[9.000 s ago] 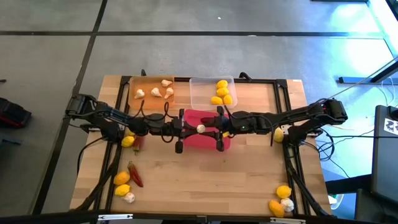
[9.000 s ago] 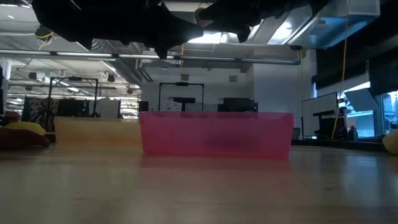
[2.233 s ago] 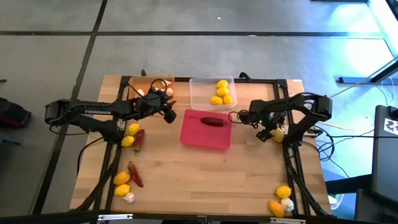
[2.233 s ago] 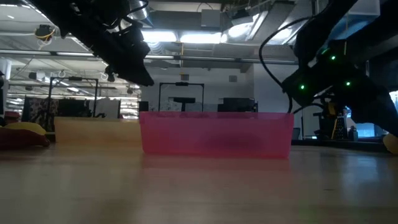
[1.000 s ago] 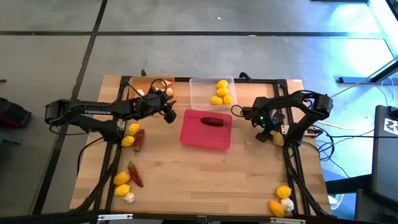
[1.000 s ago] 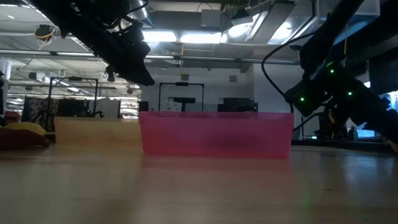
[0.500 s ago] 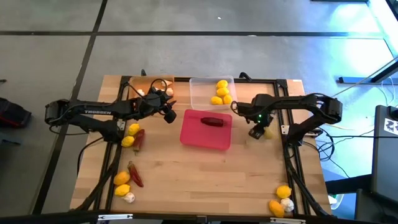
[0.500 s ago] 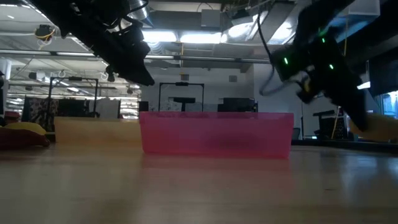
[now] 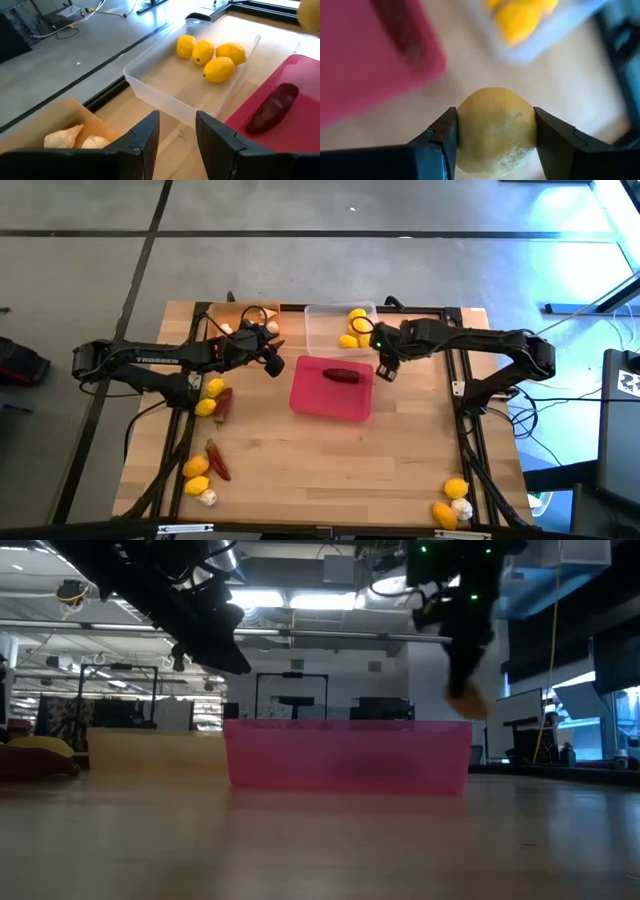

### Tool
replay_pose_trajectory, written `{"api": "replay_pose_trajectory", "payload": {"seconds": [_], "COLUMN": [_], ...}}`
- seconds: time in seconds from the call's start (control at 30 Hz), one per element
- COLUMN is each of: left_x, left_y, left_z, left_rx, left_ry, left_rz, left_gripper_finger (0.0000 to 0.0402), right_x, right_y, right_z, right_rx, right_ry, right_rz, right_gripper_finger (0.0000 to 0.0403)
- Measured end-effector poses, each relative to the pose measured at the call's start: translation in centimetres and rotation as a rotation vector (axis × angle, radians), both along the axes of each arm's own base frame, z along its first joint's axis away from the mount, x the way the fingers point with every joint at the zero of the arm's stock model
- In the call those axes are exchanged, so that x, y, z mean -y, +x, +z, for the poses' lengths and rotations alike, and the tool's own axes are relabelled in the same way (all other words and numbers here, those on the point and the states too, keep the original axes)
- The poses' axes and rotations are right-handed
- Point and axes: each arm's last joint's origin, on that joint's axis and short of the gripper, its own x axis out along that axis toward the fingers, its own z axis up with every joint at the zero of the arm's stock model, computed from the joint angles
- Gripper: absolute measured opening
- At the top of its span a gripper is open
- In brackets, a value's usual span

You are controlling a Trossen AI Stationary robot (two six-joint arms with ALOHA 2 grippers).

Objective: Sort produce into baskets
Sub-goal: Put the yellow lemon in the transparent bin

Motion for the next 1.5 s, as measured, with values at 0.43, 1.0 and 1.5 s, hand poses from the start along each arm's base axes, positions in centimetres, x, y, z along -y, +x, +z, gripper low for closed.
{"api": "replay_pose_trajectory", "payload": {"seconds": [0.43,1.0,1.5], "left_x": [0.0,0.0,0.0], "left_y": [0.0,0.1,0.2], "left_z": [0.0,0.2,0.2], "left_rx": [0.011,0.042,0.059], "left_ry": [-0.012,-0.009,-0.007], "left_rz": [0.008,0.010,0.011], "left_gripper_finger": [0.0123,0.0123,0.0123], "right_x": [4.4,10.4,11.3], "right_y": [3.4,5.2,7.0], "right_z": [0.9,-4.0,-10.7], "right_rx": [0.453,0.676,0.538], "right_ry": [-0.309,-0.320,-0.247], "right_rz": [0.100,0.043,0.025], "right_gripper_finger": [0.0189,0.0189,0.0197]}}
